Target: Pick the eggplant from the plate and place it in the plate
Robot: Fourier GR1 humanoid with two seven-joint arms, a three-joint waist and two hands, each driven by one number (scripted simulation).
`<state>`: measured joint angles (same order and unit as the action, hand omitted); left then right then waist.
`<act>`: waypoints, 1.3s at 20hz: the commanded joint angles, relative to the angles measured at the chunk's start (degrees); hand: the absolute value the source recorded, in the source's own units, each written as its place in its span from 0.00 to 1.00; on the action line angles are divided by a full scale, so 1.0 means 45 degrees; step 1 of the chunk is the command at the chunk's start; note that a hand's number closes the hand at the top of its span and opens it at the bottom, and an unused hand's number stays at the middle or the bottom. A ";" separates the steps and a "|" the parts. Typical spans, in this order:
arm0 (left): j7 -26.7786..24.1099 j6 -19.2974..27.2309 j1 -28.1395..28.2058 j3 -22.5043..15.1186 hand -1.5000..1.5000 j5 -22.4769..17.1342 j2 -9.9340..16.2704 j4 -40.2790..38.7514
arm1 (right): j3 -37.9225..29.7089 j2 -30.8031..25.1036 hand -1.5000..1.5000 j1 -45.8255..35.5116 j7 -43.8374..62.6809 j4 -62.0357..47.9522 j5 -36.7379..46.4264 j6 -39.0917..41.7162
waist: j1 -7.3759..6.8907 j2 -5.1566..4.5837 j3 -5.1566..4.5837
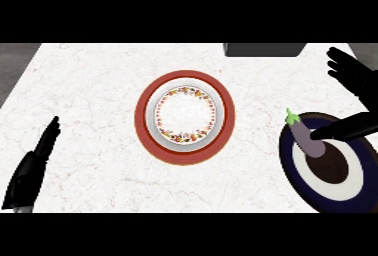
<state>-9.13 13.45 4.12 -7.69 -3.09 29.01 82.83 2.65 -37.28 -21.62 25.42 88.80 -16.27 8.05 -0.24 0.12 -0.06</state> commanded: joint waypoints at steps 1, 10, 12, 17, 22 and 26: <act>0.0111 -0.0120 0.0218 0.0146 0.50 0.0023 0.0208 0.0460 | 0.0337 -0.1677 0.00 -0.0424 0.1141 -0.0414 -0.0235 0.2368 | -0.0126 -0.0017 0.0009; 0.0370 -0.0615 -0.0991 0.0443 0.50 0.0027 0.0013 -0.0347 | 0.2277 -0.1206 0.00 -0.3562 0.2942 -0.3811 0.1144 0.4814 | -0.0245 -0.0112 0.0011; 0.0027 -0.0450 -0.0219 0.0242 0.50 0.0205 -0.0299 -0.0175 | 0.2209 -0.1429 0.00 -0.4342 0.3613 -0.4420 0.0773 0.5969 | -0.0276 -0.0085 0.0008; 0.0238 -0.0336 -0.0272 0.0295 0.50 0.0606 -0.0478 0.0075 | 0.2841 -0.0449 0.00 -0.4200 0.3085 -0.5648 0.1803 0.6858 | -0.0165 -0.0073 0.0016; 0.0268 -0.0594 0.0408 0.0384 0.50 0.0534 -0.0416 0.0531 | 0.3779 -0.0293 0.00 -0.4489 0.2453 -0.6836 0.3073 0.8240 | -0.0276 -0.0085 0.0020; 0.0272 -0.0769 -0.0118 0.0678 0.50 0.0699 -0.0425 0.0265 | 0.3765 -0.0085 0.00 -0.5358 0.0659 -0.8974 0.4345 0.9084 | -0.0288 -0.0119 0.0025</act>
<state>-8.03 10.33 3.73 -5.15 -0.59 27.51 83.89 18.54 -38.98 -43.41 33.57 55.42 -1.65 45.29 -1.39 -0.34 0.03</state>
